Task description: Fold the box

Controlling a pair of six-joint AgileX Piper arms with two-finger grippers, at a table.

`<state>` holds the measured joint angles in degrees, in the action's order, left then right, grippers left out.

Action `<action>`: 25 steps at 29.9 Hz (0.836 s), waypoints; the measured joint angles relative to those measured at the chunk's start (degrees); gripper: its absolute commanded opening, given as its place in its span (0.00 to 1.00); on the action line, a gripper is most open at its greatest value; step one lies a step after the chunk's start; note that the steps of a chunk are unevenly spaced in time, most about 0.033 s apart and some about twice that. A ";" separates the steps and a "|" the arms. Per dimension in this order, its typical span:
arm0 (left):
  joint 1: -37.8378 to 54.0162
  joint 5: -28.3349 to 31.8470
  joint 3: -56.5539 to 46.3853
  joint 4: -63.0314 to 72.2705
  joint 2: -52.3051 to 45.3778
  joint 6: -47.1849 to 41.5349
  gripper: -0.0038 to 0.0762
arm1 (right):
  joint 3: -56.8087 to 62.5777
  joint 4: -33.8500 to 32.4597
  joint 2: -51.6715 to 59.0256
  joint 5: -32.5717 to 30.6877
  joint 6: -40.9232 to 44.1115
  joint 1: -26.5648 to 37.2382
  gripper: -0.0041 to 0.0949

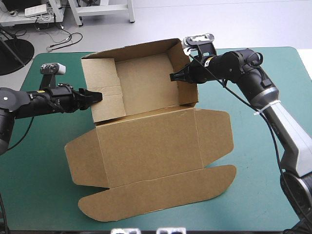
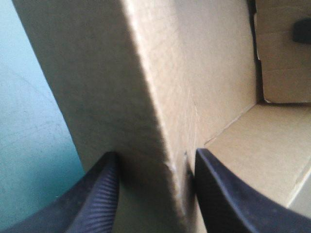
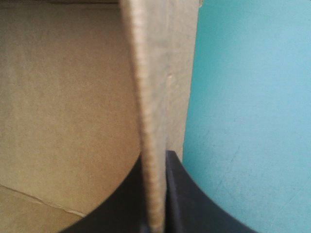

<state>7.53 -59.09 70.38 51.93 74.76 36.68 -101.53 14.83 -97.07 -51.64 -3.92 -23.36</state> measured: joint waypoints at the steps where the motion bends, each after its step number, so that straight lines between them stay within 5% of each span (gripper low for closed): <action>1: 0.00 0.48 0.00 -0.12 0.00 -0.06 0.36 | 0.00 -0.07 0.13 0.00 0.45 -0.11 0.03; 5: -0.26 1.79 0.00 -0.95 0.25 -1.21 0.04 | 0.00 -1.04 0.38 -0.58 2.28 -0.41 0.03; 11: -4.02 6.44 -0.06 -4.35 0.71 -4.73 0.04 | 0.00 -3.05 0.90 -3.28 7.96 -0.52 0.03; 16: -11.50 10.70 -0.06 -13.69 0.91 -10.76 0.04 | 0.00 -11.02 0.27 -9.30 14.09 -2.87 0.03; 25: -22.96 7.95 -0.06 -38.78 4.01 -30.43 0.04 | 0.06 -14.83 -5.20 -19.83 20.26 -6.33 0.02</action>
<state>-15.43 -51.14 70.31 13.15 78.77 6.24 -101.46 0.00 -102.26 -71.47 16.34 -29.69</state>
